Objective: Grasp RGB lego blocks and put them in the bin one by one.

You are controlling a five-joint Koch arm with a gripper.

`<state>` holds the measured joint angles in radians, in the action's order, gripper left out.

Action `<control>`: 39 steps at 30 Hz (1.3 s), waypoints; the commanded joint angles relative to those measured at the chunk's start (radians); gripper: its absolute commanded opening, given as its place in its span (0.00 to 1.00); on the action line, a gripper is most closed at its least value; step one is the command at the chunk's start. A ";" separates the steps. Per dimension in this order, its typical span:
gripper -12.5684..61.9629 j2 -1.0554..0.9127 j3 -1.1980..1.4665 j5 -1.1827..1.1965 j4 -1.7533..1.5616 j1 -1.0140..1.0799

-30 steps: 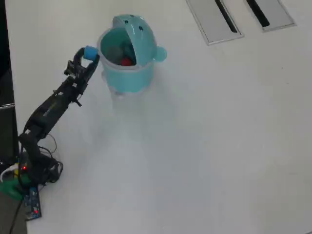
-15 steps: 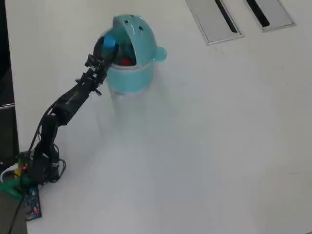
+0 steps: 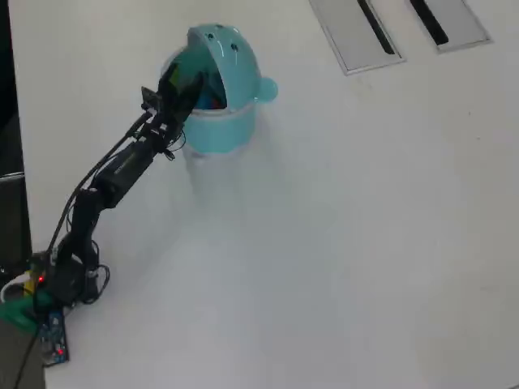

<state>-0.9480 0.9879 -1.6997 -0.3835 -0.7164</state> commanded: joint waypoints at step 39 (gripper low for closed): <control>0.59 -0.741 0.887 0.101 -0.245 -0.048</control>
<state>-1.6414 1.9052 -1.6398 -0.4955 -0.7501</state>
